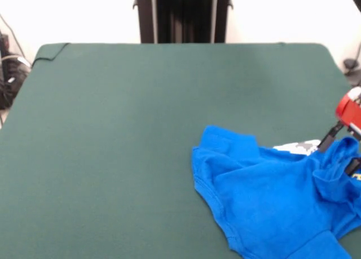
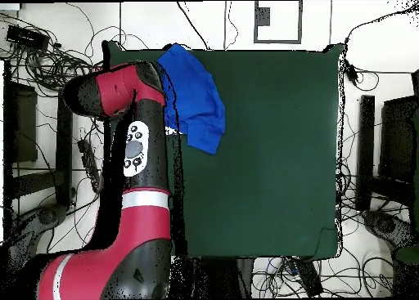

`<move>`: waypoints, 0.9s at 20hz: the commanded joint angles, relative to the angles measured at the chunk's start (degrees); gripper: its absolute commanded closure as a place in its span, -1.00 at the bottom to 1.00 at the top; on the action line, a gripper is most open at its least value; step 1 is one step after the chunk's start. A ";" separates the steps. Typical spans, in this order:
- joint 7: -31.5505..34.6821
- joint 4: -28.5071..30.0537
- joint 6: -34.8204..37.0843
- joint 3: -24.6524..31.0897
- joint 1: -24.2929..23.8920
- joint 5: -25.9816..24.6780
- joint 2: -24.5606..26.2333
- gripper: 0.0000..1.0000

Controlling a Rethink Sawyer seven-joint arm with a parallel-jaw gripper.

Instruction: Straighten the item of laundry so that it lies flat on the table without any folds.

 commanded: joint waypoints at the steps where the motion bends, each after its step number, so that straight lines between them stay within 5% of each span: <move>1: -13.27 1.51 4.12 5.87 -1.28 -0.65 -1.76 -1.00; 7: -9.77 2.05 2.97 6.36 -0.32 -0.04 -1.02 -1.00; 11: -8.85 7.89 4.07 5.91 0.90 1.23 -7.84 -1.00; 18: -9.92 6.20 18.61 5.52 0.87 3.77 -16.76 -1.00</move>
